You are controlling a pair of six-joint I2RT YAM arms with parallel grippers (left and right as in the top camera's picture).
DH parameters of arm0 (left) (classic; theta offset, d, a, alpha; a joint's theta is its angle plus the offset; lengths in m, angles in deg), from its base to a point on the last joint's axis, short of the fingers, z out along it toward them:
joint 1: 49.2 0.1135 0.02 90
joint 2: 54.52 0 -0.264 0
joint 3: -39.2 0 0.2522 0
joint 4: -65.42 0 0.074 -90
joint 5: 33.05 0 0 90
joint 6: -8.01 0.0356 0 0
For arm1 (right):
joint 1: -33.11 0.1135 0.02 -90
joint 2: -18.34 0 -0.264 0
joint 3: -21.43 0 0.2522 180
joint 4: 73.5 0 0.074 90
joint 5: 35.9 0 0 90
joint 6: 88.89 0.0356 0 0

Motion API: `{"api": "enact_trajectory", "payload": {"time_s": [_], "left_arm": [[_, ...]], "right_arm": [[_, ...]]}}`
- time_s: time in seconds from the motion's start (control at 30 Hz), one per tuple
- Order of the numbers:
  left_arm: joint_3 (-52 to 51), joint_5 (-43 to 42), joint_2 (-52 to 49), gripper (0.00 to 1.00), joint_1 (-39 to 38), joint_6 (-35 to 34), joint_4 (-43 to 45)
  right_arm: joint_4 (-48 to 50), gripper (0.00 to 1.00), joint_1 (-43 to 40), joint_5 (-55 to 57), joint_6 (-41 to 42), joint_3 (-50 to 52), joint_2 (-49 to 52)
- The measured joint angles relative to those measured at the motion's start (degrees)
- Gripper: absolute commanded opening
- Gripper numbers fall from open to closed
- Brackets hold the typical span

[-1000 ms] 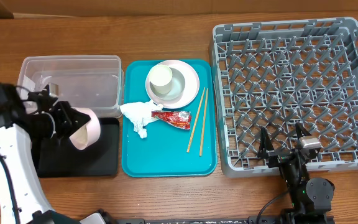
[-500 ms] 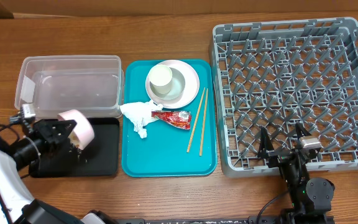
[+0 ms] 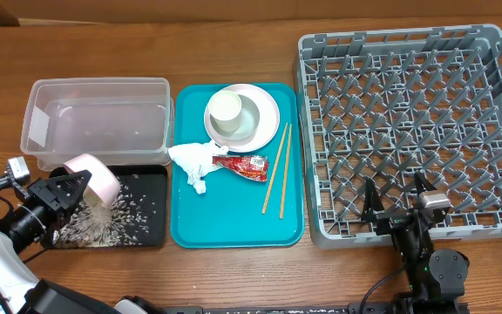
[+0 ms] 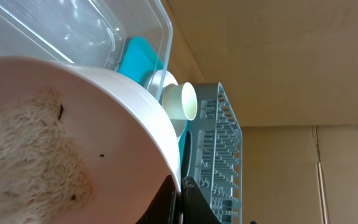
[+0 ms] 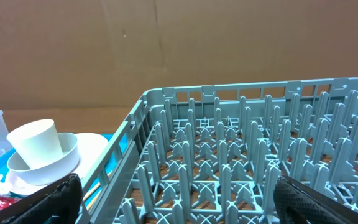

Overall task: Sort waste into correct bins and load items into the dishwasher
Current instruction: 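Tilt the pink bowl with the left gripper to pour rice onto black tray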

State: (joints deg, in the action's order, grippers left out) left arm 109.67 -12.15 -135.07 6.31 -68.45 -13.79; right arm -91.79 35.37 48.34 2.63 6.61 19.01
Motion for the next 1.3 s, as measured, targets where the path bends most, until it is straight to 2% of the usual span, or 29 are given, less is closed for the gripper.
{"api": "enact_trajectory", "payload": {"time_s": [0.6, 0.83, 1.0, 1.2, 1.3], "left_arm": [[0.0, -3.1, 0.0, 0.04, 0.0, 0.9, -2.1], [0.0, -5.7, 0.0, 0.04, 0.0, 5.0, -4.5], [-0.1, -6.3, 0.0, 0.04, 0.0, 8.6, -9.7], [-0.1, -6.8, 0.0, 0.04, 0.0, 11.1, -10.1], [-0.1, -7.3, 0.0, 0.04, 0.0, 11.5, -7.1]], "right_arm": [[0.0, 1.0, 0.0, 0.0, 0.0, 0.0, 0.0], [0.0, 1.0, 0.0, 0.0, 0.0, 0.0, 0.0], [0.0, 1.0, 0.0, 0.0, 0.0, 0.0, 0.0], [0.0, 1.0, 0.0, 0.0, 0.0, 0.0, 0.0], [0.0, 1.0, 0.0, 0.0, -0.1, 0.0, 0.0]]}}
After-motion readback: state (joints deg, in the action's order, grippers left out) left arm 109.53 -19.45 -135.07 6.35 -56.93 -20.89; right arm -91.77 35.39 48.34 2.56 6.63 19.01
